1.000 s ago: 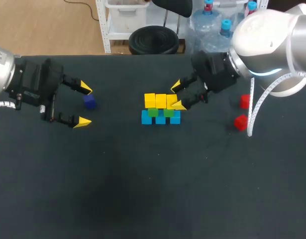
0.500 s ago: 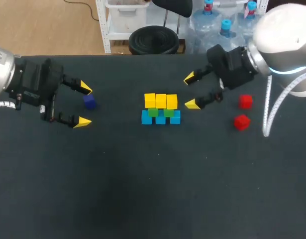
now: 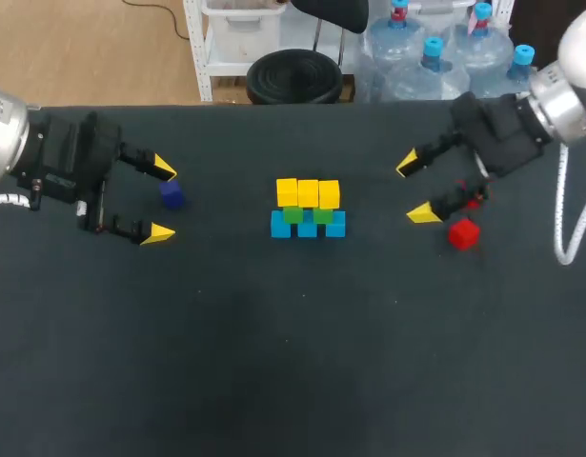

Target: Place the blue cubes, place green cubes on the blue cubes, place the yellow cubes on the green cubes, then place the red cubes on the yellow cubes, and place purple cube on the red cubes.

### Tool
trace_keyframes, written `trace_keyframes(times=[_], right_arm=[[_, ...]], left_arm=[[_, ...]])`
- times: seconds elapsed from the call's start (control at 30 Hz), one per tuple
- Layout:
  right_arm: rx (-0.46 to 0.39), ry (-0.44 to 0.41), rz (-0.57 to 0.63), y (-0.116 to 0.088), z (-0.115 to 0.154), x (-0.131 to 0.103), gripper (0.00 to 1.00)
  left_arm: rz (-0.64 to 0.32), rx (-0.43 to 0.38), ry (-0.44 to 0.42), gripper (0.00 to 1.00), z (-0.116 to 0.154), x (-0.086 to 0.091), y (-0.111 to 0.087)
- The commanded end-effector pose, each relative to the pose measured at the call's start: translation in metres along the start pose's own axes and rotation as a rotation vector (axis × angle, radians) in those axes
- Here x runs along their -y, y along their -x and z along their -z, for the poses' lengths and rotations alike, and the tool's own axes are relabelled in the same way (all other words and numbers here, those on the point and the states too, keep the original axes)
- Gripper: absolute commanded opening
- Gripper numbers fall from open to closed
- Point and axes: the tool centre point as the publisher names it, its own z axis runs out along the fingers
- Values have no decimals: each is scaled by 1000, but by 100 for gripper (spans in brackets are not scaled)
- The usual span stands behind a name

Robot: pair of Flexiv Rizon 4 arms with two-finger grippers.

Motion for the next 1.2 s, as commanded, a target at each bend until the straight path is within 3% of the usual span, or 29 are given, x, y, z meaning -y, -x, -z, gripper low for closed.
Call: trace_keyframes(times=[0.03,0.53,1.2], right_arm=[[-4,39,14,-7,12,0,100],[-21,57,38,-45,39,-14,100],[27,79,88,-75,39,-9,100]], left_arm=[[-4,6,3,100,0,1,-2],[-4,6,3,100,0,1,-2],[-4,6,3,100,0,1,-2]])
